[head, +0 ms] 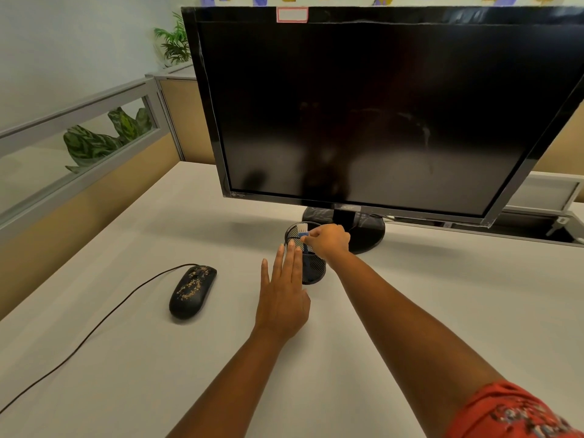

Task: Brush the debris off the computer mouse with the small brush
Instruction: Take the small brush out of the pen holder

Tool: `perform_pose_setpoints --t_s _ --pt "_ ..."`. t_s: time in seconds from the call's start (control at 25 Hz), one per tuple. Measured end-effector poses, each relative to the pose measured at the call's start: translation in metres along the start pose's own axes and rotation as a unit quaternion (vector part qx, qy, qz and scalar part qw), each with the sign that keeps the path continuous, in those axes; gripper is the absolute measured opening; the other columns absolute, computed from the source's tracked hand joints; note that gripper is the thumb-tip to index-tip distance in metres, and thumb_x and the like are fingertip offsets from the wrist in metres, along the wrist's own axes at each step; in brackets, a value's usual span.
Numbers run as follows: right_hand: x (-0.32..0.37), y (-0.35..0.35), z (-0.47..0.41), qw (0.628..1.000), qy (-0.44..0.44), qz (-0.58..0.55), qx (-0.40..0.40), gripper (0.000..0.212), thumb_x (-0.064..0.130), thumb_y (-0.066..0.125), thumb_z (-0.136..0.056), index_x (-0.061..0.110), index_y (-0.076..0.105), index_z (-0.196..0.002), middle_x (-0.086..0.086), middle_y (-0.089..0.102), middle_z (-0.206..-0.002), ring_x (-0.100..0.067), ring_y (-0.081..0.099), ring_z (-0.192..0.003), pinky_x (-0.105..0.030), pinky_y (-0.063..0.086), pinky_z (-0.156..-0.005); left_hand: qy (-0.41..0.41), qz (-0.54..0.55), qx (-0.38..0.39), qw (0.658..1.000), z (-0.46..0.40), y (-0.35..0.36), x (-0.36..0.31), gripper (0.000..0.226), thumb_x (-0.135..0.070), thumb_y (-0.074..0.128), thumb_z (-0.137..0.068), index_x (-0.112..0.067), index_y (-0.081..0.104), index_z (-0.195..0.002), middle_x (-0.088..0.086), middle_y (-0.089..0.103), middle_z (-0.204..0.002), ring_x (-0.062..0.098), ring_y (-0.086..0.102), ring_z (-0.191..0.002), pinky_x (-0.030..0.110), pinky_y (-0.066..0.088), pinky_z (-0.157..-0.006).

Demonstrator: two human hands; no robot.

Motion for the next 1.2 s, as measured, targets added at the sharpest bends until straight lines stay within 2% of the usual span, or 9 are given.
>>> perform_pose_setpoints --t_s 0.2,0.4,0.52,0.64,0.72,0.8,0.88,1.04,1.2 --pt "-0.001 -0.027 0.020 0.981 -0.038 -0.152 -0.113 0.029 0.030 0.063 -0.083 0.011 0.066 -0.105 -0.014 0.059 -0.118 -0.029 0.052 -0.111 -0.040 0.052 -0.087 0.003 0.014 0.004 1.000 0.000 -0.001 -0.001 0.071 -0.034 0.033 -0.095 -0.021 -0.024 -0.136 0.006 -0.015 -0.154 0.023 -0.017 -0.140 0.041 -0.014 -0.110" --pt "0.011 -0.064 0.042 0.935 -0.111 -0.281 -0.185 0.027 0.023 0.055 -0.090 0.005 0.059 -0.109 -0.016 0.064 -0.114 -0.025 0.060 -0.102 -0.012 0.042 -0.066 0.013 0.016 0.009 1.000 0.000 -0.005 0.000 0.069 -0.031 0.033 -0.096 -0.014 -0.014 -0.144 0.007 -0.013 -0.155 0.022 -0.013 -0.141 0.040 -0.008 -0.112" --pt "0.011 -0.078 0.054 0.926 -0.132 -0.307 -0.178 0.026 0.021 0.053 -0.090 0.004 0.059 -0.109 -0.016 0.065 -0.112 -0.022 0.061 -0.097 -0.023 0.047 -0.075 0.013 0.047 0.026 0.998 0.000 -0.009 0.000 0.069 -0.035 0.035 -0.097 -0.015 -0.011 -0.145 0.005 -0.011 -0.155 0.021 -0.010 -0.142 0.040 -0.003 -0.113" --pt "0.003 -0.079 0.069 0.935 -0.161 -0.302 -0.096 0.023 0.017 0.056 -0.088 0.004 0.063 -0.105 -0.018 0.068 -0.102 -0.019 0.062 -0.085 -0.030 0.052 -0.075 0.021 0.189 -0.033 0.981 0.001 -0.029 -0.002 0.065 -0.029 0.043 -0.096 -0.013 0.005 -0.146 0.006 0.005 -0.156 0.021 0.004 -0.143 0.032 0.008 -0.113" --pt "-0.004 -0.076 0.082 0.937 -0.169 -0.305 -0.017 0.018 0.015 0.059 -0.086 0.006 0.066 -0.099 -0.018 0.069 -0.095 -0.015 0.062 -0.074 -0.026 0.053 -0.068 -0.039 0.361 -0.094 0.927 0.004 -0.046 0.001 0.054 -0.021 0.050 -0.094 -0.010 0.027 -0.142 0.011 0.029 -0.149 0.024 0.029 -0.136 0.018 0.028 -0.104" --pt "-0.009 -0.070 0.094 0.940 -0.172 -0.291 0.044 0.011 0.015 0.062 -0.083 0.011 0.068 -0.091 -0.012 0.069 -0.088 -0.010 0.061 -0.065 -0.019 0.052 -0.061 -0.128 0.572 -0.080 0.806 0.007 -0.057 0.004 0.034 -0.022 0.053 -0.092 -0.012 0.052 -0.125 0.014 0.053 -0.131 0.020 0.053 -0.112 0.012 0.046 -0.082" --pt "-0.012 -0.065 0.106 0.945 -0.175 -0.264 0.077 0.009 0.017 0.063 -0.082 0.014 0.068 -0.089 -0.004 0.067 -0.082 -0.007 0.060 -0.062 -0.013 0.050 -0.056 -0.185 0.695 -0.029 0.694 0.012 -0.061 0.003 0.017 -0.027 0.057 -0.088 -0.018 0.062 -0.102 0.012 0.062 -0.113 0.017 0.061 -0.094 0.021 0.051 -0.070" --pt "-0.012 -0.060 0.127 0.951 -0.190 -0.219 0.107 0.016 0.018 0.065 -0.081 0.008 0.069 -0.092 -0.003 0.066 -0.080 -0.007 0.059 -0.060 -0.009 0.047 -0.050 -0.211 0.684 -0.007 0.698 0.028 -0.067 0.002 0.017 -0.024 0.065 -0.082 -0.014 0.062 -0.095 0.009 0.065 -0.099 0.020 0.063 -0.087 0.026 0.054 -0.064" --pt "-0.007 -0.064 0.142 0.955 -0.196 -0.200 0.102 0.016 0.017 0.065 -0.081 0.008 0.068 -0.093 -0.003 0.065 -0.082 -0.007 0.059 -0.060 -0.007 0.045 -0.046 -0.249 0.717 0.001 0.651 0.048 -0.066 0.008 0.005 -0.016 0.068 -0.081 -0.017 0.064 -0.084 0.005 0.067 -0.089 0.017 0.064 -0.080 0.023 0.055 -0.056"
Point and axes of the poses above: each hand's wrist, its own z-axis away from the middle knuckle, its own y-axis out of the palm, x = y × z, the point moved 4 cm from there along -z, towards the middle knuckle
